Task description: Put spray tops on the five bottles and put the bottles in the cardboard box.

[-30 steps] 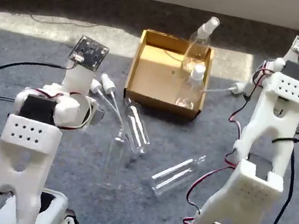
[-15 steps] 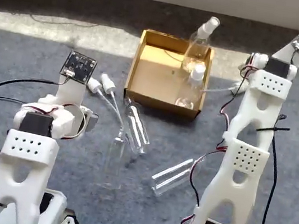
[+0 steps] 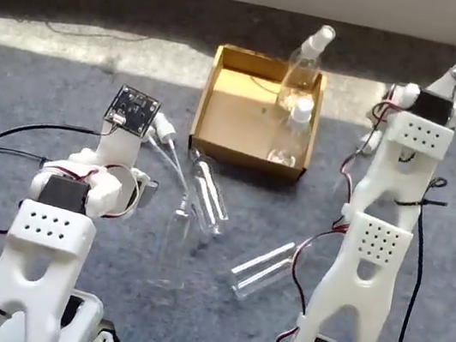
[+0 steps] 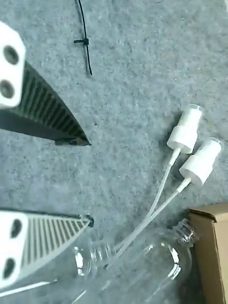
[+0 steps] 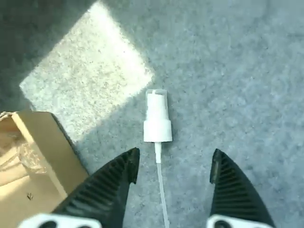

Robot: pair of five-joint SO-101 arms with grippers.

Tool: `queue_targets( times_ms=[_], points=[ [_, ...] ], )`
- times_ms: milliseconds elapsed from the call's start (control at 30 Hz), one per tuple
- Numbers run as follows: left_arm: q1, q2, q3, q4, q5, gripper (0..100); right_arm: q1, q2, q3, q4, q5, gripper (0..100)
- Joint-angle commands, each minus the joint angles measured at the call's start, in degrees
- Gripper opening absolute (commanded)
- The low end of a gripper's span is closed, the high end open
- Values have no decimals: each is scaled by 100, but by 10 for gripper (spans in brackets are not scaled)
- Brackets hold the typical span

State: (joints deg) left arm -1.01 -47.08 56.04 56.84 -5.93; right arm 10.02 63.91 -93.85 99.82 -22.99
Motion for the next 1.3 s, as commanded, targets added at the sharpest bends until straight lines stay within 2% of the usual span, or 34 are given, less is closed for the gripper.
queue_targets(
  times_ms=[0,200,300,400,467,600,833,1167,1267],
  points=[
    [119,-145,-31,-88,-26,210,48,-593,-224,154,457,214],
    [127,-127,-31,-88,-26,210,-75,-1666,2158,145,571,214],
    [127,-127,-31,-88,-26,210,-136,-2413,3371,145,1090,214],
    [127,-127,-31,-88,-26,210,-145,-2879,4268,-84,1125,214],
    [127,-136,-31,-88,-26,210,-119,-3011,4391,-426,1046,214],
    [127,-127,-31,-88,-26,210,-84,-2897,4435,-1191,308,214],
    [127,-127,-31,-88,-26,210,-119,-2079,4400,-2123,229,214],
    [127,-119,-31,-88,-26,210,-119,-1481,4400,-2290,273,204],
    [127,-119,-31,-88,-26,210,-84,-1481,4418,-2281,273,114]
  ],
)
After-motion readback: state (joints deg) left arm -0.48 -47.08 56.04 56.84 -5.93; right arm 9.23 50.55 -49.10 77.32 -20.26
